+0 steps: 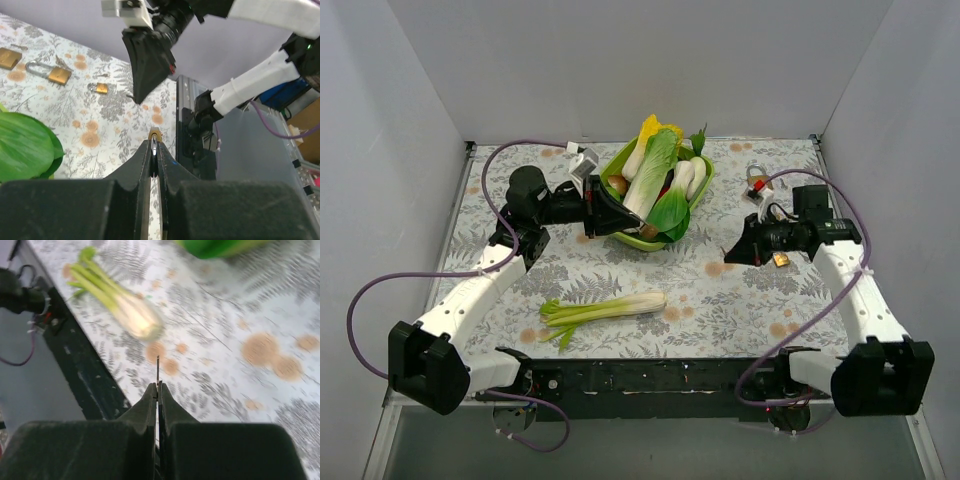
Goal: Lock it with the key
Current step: Place the key at the center of the board, then place the lock at the center of the board.
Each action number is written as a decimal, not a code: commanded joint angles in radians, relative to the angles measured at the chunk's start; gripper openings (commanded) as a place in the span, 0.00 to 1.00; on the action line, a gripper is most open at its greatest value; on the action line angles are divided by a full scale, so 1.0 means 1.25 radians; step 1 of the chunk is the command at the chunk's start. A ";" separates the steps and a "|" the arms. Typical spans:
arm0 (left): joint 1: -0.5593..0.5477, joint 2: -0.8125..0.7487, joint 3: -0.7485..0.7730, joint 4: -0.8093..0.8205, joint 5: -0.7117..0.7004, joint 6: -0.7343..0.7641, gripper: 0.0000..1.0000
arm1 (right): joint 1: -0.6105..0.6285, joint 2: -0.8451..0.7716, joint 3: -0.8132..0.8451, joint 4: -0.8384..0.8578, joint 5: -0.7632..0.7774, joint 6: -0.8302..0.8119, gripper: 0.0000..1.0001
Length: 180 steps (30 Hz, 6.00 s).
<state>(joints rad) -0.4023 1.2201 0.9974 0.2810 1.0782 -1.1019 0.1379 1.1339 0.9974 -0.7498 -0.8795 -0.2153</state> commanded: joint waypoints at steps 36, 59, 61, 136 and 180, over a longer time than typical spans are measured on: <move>-0.001 -0.005 -0.049 -0.176 0.037 0.216 0.00 | -0.605 0.418 -0.022 -0.017 0.408 -0.418 0.01; -0.103 0.023 -0.055 -0.108 -0.057 0.093 0.00 | -0.590 0.305 0.119 -0.158 0.342 -0.484 0.83; -0.144 0.058 -0.034 -0.107 -0.080 0.062 0.00 | -0.551 0.276 0.186 -0.190 0.287 -0.487 0.84; -0.227 0.255 0.135 -0.091 -0.313 -0.344 0.74 | 0.318 0.050 0.191 -0.038 0.460 -0.117 0.01; -0.110 0.119 0.060 -0.219 -0.366 -0.135 0.98 | -0.320 0.352 -0.078 -0.008 0.575 -0.168 0.06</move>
<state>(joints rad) -0.5503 1.3697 1.0554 0.0071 0.6270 -1.2892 -0.2600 1.5551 0.8974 -0.7959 -0.1616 -0.4526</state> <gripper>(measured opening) 0.981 0.403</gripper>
